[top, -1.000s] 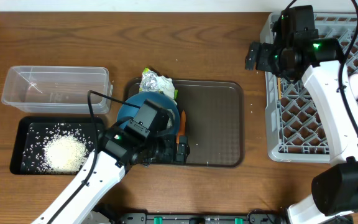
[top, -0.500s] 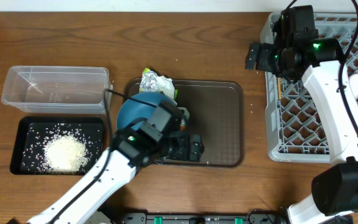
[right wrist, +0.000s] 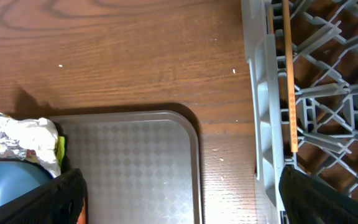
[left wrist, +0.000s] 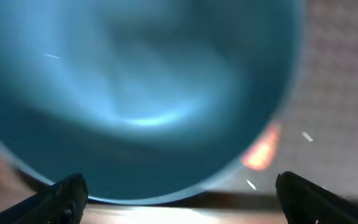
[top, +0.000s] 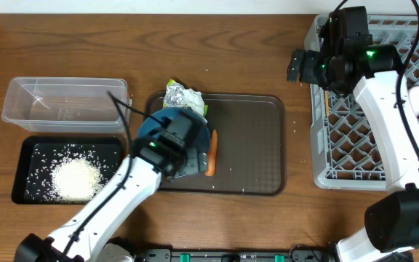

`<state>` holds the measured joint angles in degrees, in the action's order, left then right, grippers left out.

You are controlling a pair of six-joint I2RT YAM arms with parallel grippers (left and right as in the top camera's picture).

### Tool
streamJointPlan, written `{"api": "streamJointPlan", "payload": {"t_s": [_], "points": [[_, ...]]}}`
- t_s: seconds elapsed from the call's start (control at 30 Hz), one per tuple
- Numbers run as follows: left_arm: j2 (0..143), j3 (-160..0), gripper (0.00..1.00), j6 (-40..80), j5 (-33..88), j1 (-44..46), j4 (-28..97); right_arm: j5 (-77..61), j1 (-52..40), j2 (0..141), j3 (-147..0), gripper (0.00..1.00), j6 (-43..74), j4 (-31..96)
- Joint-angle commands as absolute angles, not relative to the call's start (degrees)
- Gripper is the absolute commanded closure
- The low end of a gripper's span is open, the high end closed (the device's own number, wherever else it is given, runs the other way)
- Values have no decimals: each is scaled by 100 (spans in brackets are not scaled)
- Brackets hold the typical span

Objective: Sort waste into correct bins and load items into the dishwasher rack

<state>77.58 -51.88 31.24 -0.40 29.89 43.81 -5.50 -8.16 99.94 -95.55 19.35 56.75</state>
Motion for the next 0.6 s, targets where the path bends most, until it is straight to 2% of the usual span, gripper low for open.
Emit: {"api": "streamJointPlan", "payload": {"t_s": [0.0, 0.27, 0.57], "points": [[7760, -5196, 0, 2915, -534, 2687, 4386, -491, -812, 10020, -9572, 1, 2032, 5680], [7655, -5653, 0, 3280, -738, 1780, 4751, -491, -812, 10020, -9572, 1, 2032, 5680], [7312, -5815, 0, 3465, -947, -558, 5354, -491, -816, 10020, -9572, 1, 2032, 5680]]}}
